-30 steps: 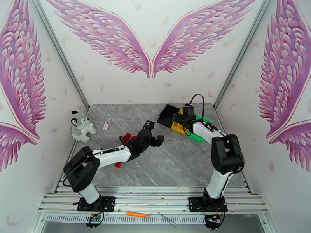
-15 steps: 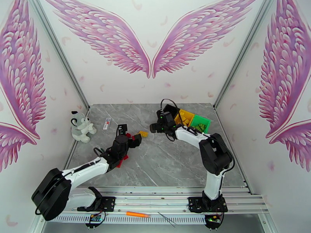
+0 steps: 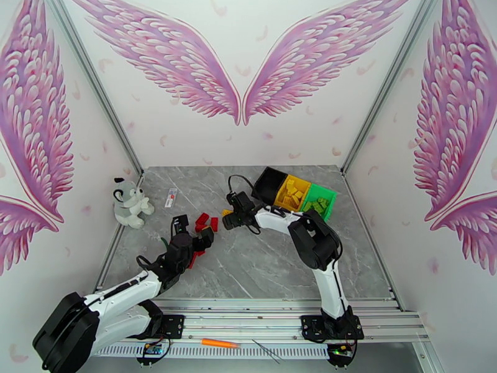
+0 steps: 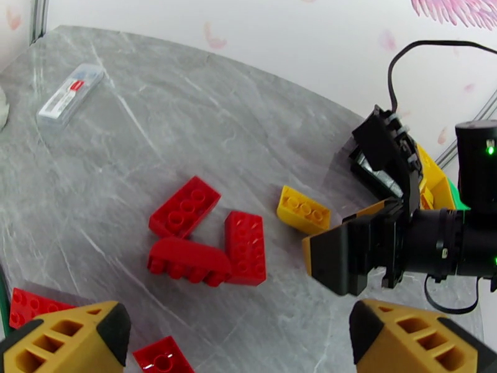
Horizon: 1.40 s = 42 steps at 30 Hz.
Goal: Sort the legos into containers by color
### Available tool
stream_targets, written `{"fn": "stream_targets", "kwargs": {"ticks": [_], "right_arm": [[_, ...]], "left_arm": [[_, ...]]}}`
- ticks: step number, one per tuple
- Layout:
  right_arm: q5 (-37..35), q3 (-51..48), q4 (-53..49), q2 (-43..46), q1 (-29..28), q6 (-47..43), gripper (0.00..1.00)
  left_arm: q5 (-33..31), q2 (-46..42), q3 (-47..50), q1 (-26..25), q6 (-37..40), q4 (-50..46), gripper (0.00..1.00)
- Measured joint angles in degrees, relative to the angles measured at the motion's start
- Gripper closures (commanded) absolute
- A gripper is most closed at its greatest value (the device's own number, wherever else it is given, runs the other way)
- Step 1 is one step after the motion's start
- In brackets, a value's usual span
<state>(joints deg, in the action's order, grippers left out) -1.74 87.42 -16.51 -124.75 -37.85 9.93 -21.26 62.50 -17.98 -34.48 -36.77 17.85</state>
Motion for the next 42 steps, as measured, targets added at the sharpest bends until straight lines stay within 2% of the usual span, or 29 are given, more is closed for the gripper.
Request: {"fn": "stream_targets", "kwargs": {"ticks": [9,19,27,34,42], "right_arm": [[-3.4,9.0,-5.5,-5.2,0.0,1.8,0.22],[-3.7,21.9,-11.0,-12.2,0.2,3.7,0.41],[-3.1,23.4,-11.7,-12.8,0.3,4.4,0.57],[-2.1,15.4,-8.4,-8.2,0.8,5.1,0.65],[-0.7,-4.1,-3.2,7.3,3.9,6.2,0.66]], "left_arm": [[0.7,0.3,0.9,0.0,-1.2,1.1,0.01],[1.1,1.6,0.9,0.0,-1.2,2.2,0.01],[2.4,4.9,-0.1,0.0,-0.9,2.2,0.01],[4.6,11.8,-5.0,-0.5,-0.6,3.3,0.01],[6.1,19.6,-14.6,-3.1,1.1,4.3,0.01]]}}
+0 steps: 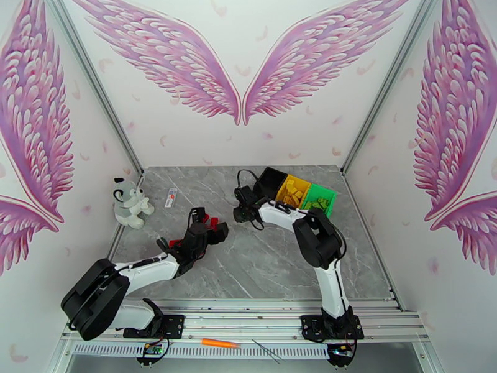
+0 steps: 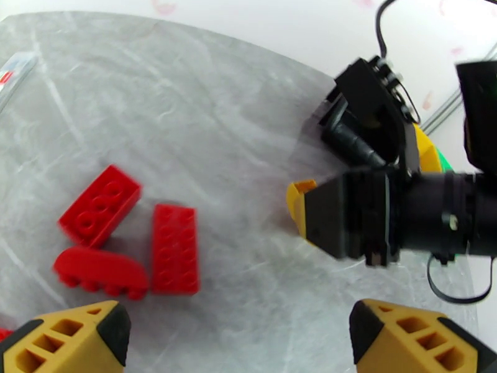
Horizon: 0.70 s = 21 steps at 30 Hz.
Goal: Sort the legos into containers by color
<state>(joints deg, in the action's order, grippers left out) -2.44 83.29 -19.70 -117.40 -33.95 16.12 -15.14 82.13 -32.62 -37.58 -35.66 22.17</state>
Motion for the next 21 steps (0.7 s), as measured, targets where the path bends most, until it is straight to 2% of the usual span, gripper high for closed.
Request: {"fn": "stream_targets", "kwargs": {"ticks": [5,10,14,18,21], "right_arm": [[-0.7,-10.2,4.0,12.1,4.1,1.2,0.67],[-2.5,-16.4,6.4,20.1,10.6,2.9,0.67],[-4.9,-16.9,7.1,21.1,16.1,4.1,0.65],[-6.2,-15.3,6.9,19.5,19.6,5.0,0.63],[-6.6,-11.3,6.9,15.8,21.0,5.8,0.51]], "left_arm": [[2.1,10.8,-12.7,-3.3,2.4,0.4,0.01],[3.9,20.8,-26.4,-7.5,5.6,-0.2,0.01],[3.9,24.5,-34.2,-10.3,8.6,-2.5,0.01],[3.7,24.6,-36.5,-11.5,10.7,-3.4,0.01],[3.0,24.4,-35.8,-11.4,11.5,-3.9,0.01]]}}
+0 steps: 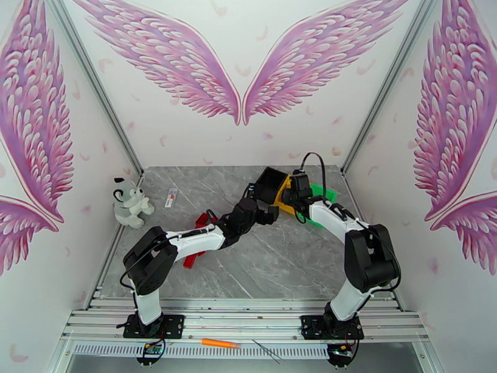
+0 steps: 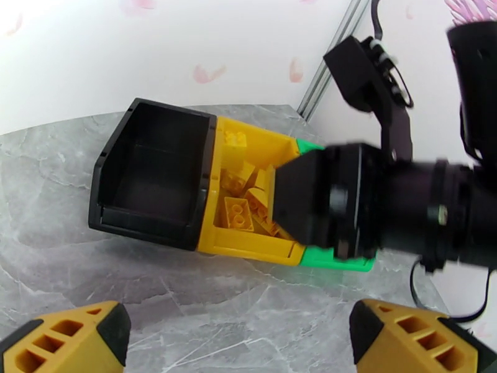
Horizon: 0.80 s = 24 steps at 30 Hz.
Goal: Sort the legos into containers by color
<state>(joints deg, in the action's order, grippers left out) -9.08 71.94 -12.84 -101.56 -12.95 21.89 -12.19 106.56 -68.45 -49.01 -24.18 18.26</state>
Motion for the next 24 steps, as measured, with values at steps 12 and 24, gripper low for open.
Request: {"fn": "stream_targets", "kwargs": {"ticks": [12,24], "right_arm": [[-0.5,-0.5,0.8,-1.0,-1.0,0.7,0.21],[6.4,-9.2,5.4,6.0,-15.3,0.4,0.15]], "left_arm": [[-7.0,-14.0,18.7,1.5,-0.5,-2.3,0.01],[-17.8,-32.2,34.4,4.3,-5.9,-10.0,0.02]]}}
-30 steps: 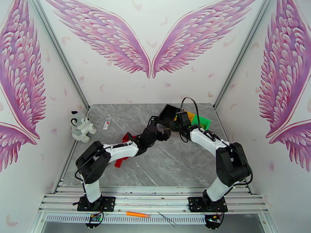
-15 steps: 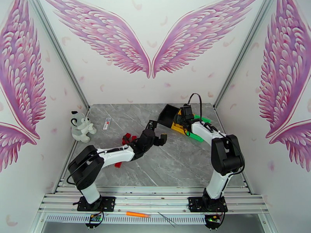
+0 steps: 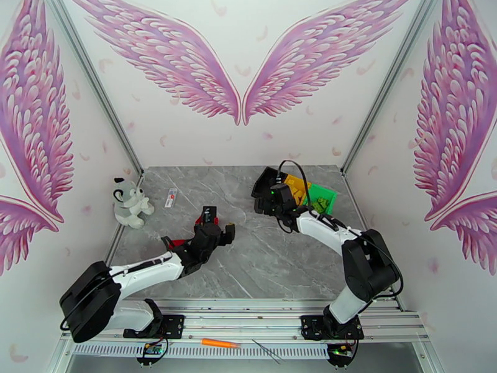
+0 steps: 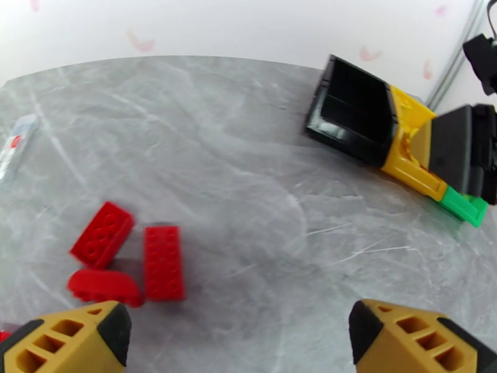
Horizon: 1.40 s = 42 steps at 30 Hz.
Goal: Sort the legos into containers by color
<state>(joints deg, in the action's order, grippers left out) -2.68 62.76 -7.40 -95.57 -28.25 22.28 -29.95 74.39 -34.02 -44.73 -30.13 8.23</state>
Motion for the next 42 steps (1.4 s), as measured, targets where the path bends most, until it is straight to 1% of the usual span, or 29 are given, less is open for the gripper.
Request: {"fn": "stream_targets", "kwargs": {"ticks": [6,11,14,24,27,30,35,38,42], "right_arm": [[1.6,-0.4,1.3,-0.7,-8.0,0.0,0.16],[1.9,-1.1,1.9,-2.0,-13.7,0.0,0.15],[1.9,-2.0,2.2,-2.8,-15.6,0.0,0.15],[1.9,-6.9,3.4,-4.4,-16.6,0.9,0.15],[1.9,-8.0,4.0,-4.4,-16.8,1.2,0.15],[1.9,-8.9,4.2,-4.4,-16.9,1.6,0.15],[1.9,-9.2,4.3,-4.4,-16.9,2.0,0.16],[1.9,-9.2,4.5,-4.4,-16.9,2.0,0.16],[1.9,-9.7,4.8,-4.2,-16.9,2.2,0.16]], "left_arm": [[-1.9,-5.7,5.3,4.7,-2.8,-4.2,0.04],[-1.3,-6.0,6.4,8.1,-4.0,-7.0,0.04],[-0.9,-5.9,6.8,9.0,-4.9,-8.0,0.04],[1.9,-4.7,11.3,9.3,-8.9,-10.8,0.09],[2.6,-6.3,13.6,8.7,-10.5,-11.8,0.09],[3.6,-9.7,15.9,8.0,-11.7,-13.1,0.09],[5.1,-14.1,17.6,7.4,-12.9,-14.8,0.15],[5.4,-14.4,17.6,7.1,-13.0,-15.6,0.19],[5.5,-13.1,17.6,6.8,-13.0,-15.9,0.21]]}}
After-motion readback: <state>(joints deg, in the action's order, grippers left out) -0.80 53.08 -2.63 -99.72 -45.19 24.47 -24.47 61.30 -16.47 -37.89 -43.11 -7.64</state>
